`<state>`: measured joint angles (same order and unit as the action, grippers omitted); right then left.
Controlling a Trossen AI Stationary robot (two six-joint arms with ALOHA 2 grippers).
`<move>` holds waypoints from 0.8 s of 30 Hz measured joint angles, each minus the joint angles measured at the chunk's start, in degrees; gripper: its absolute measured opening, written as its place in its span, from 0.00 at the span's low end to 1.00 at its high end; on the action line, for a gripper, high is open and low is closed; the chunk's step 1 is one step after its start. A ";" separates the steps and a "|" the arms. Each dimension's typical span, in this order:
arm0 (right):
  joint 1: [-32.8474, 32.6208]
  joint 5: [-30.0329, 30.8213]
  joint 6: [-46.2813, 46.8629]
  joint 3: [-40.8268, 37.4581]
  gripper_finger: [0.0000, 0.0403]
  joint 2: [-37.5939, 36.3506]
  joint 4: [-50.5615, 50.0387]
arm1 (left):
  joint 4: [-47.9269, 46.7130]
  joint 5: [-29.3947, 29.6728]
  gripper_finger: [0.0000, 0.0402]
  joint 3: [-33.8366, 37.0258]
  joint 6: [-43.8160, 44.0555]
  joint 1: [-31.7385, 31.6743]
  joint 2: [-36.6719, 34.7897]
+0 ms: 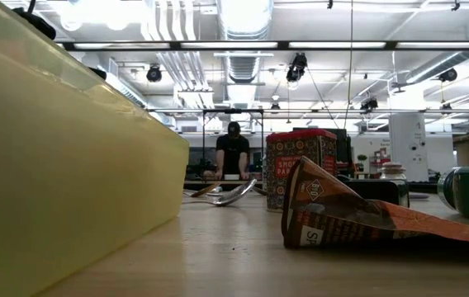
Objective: Pick & Place Food Item
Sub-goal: Put the blue noodle pack into the yellow bin
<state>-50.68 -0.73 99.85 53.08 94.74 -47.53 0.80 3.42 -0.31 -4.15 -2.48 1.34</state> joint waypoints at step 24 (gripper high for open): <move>0.02 2.01 0.09 0.27 0.03 -1.63 -2.81 | 0.00 0.02 0.03 0.00 0.01 0.01 0.00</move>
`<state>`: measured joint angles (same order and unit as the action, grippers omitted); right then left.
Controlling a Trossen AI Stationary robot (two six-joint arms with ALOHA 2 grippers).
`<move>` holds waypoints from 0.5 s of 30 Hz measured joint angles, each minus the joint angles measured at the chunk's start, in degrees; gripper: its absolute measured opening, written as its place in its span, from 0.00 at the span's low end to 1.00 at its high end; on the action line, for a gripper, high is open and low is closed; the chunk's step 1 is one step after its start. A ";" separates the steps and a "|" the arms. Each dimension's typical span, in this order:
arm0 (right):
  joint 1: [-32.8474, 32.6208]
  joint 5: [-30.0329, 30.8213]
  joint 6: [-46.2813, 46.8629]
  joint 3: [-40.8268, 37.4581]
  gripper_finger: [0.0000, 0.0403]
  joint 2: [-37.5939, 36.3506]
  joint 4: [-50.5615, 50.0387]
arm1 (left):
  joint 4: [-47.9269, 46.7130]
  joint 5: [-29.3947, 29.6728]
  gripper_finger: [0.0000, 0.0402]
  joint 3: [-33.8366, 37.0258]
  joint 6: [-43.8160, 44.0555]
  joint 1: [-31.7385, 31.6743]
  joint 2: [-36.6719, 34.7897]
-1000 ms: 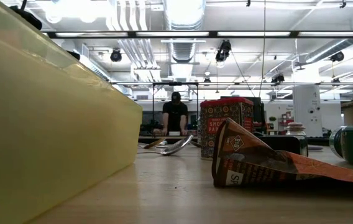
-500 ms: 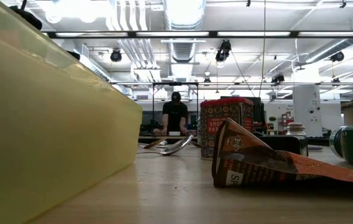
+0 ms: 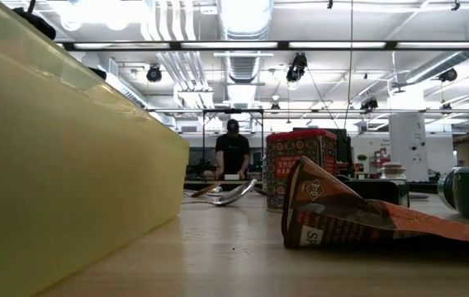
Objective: Pick & Place Food Item
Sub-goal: Put the blue noodle pack into the yellow bin
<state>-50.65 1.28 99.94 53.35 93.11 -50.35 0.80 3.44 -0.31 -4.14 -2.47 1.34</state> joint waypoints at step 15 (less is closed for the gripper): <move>-0.84 18.78 -7.19 5.15 0.03 -9.36 -3.85 | -0.01 0.00 0.03 0.00 -0.01 0.01 0.00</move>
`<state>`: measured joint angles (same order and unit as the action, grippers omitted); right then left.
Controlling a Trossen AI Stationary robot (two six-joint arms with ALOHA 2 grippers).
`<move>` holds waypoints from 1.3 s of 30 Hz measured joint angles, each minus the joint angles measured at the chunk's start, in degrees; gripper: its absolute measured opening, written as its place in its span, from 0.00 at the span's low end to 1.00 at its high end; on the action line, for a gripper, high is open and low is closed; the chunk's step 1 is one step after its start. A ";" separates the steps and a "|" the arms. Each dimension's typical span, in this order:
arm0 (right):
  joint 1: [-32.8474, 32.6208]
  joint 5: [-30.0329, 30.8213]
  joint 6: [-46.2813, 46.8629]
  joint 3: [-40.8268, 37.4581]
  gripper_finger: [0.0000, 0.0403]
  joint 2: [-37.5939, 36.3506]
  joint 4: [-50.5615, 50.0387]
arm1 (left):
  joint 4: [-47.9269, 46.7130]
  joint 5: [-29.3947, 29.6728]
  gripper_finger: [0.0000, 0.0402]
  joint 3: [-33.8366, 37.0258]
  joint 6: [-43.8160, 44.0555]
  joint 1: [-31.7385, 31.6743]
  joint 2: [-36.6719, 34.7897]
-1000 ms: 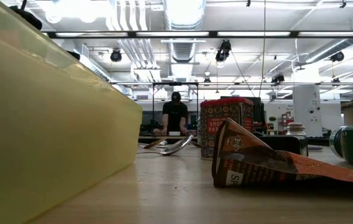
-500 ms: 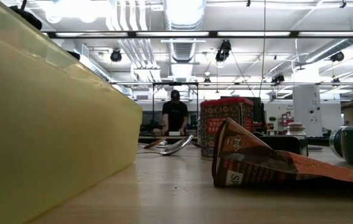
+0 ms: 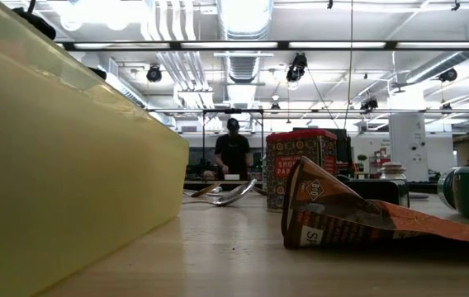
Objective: Pick & Place Food Item
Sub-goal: Put the blue noodle pack into the yellow bin
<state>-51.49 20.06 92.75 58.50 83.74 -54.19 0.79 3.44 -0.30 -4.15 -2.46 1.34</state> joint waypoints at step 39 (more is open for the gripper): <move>-6.66 13.30 15.13 -21.32 0.02 -7.26 33.90 | 0.01 0.00 0.03 0.01 0.01 -0.02 0.00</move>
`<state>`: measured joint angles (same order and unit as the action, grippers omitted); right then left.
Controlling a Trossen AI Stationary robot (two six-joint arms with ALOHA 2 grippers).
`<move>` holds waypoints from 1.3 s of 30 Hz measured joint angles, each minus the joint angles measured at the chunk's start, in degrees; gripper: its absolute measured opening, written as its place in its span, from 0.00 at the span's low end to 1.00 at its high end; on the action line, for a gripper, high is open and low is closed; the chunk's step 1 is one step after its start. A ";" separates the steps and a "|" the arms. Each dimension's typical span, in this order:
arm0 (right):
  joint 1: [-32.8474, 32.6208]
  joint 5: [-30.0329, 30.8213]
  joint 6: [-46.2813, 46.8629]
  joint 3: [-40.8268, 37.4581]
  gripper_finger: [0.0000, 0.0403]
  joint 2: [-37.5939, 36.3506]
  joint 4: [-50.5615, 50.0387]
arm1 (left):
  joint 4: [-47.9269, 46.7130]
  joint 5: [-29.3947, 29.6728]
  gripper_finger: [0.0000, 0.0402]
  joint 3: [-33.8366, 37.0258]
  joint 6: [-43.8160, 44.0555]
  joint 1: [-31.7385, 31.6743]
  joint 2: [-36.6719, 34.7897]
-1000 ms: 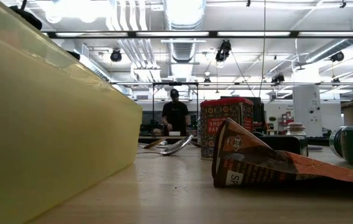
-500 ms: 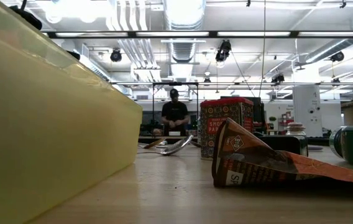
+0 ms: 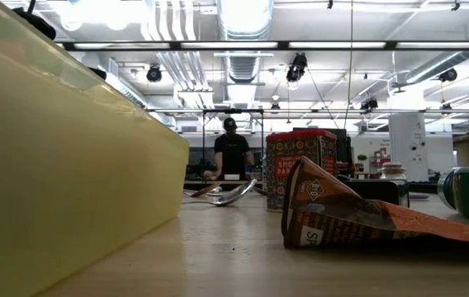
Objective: Pick & Place Food Item
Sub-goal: Put the blue noodle pack into the yellow bin
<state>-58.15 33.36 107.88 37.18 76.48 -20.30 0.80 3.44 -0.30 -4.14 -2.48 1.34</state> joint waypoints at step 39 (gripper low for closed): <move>4.57 9.36 -40.84 -14.02 0.02 -6.31 56.48 | 0.00 -0.02 0.03 0.00 0.00 0.02 0.00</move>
<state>-53.58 42.72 67.04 23.16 70.17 36.18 0.80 3.42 -0.30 -4.14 -2.46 1.34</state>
